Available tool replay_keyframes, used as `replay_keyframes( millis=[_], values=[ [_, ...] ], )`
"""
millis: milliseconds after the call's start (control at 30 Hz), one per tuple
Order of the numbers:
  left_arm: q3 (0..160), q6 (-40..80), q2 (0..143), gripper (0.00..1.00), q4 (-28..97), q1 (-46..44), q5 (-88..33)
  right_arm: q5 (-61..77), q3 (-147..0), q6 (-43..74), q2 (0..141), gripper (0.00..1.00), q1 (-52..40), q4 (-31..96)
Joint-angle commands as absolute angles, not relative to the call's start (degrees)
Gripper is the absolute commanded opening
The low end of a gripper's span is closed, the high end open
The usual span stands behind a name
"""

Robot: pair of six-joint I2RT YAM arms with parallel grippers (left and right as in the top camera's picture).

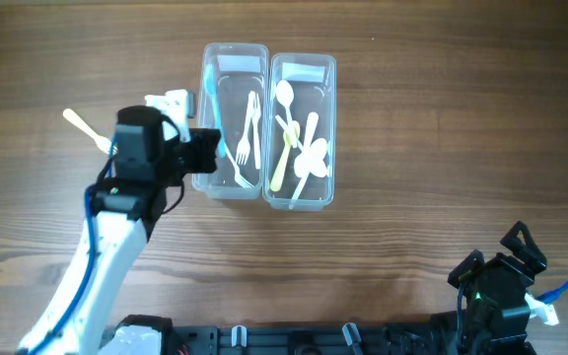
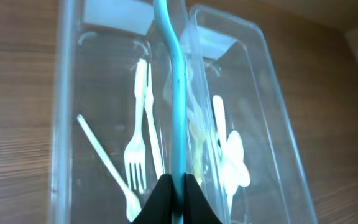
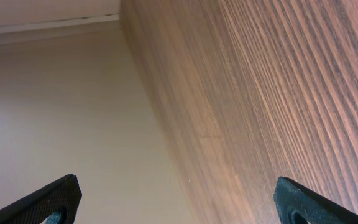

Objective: Pack container
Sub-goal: 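Carry the light blue fork into the left container and release, then reach left gripper to the yellow fork and grasp it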

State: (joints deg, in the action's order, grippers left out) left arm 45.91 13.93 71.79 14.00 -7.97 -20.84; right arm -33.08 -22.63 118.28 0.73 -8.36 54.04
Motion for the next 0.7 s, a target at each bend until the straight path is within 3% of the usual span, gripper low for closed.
replay_keyframes(
  millis=[0,67,200,333,567,667],
  values=[
    [46.13,12.21,75.77,0.57,11.60,-9.26,-21.61,-34.04,-22.85,118.67,0.25,1.00,-8.34,54.06],
    [46.15,12.21,75.64,0.77,10.26,-9.10,-20.88,-34.04,-22.85,118.67,0.25,1.00,-8.34,54.06],
    [46.59,12.21,72.20,0.88,9.58,-9.08,-14.22,-34.06,-22.85,118.69,0.25,1.00,-8.34,54.06],
    [46.59,12.69,65.63,0.91,10.79,-7.49,-6.92,-34.04,-22.85,118.69,0.25,1.00,-8.34,54.06],
    [46.57,28.23,55.07,0.87,22.09,1.58,22.61,-34.06,-22.85,118.69,0.25,1.00,-8.34,54.06],
    [46.57,35.16,57.49,0.88,22.55,6.94,22.46,-34.04,-22.85,118.69,0.25,1.00,-8.34,54.06]
  ],
)
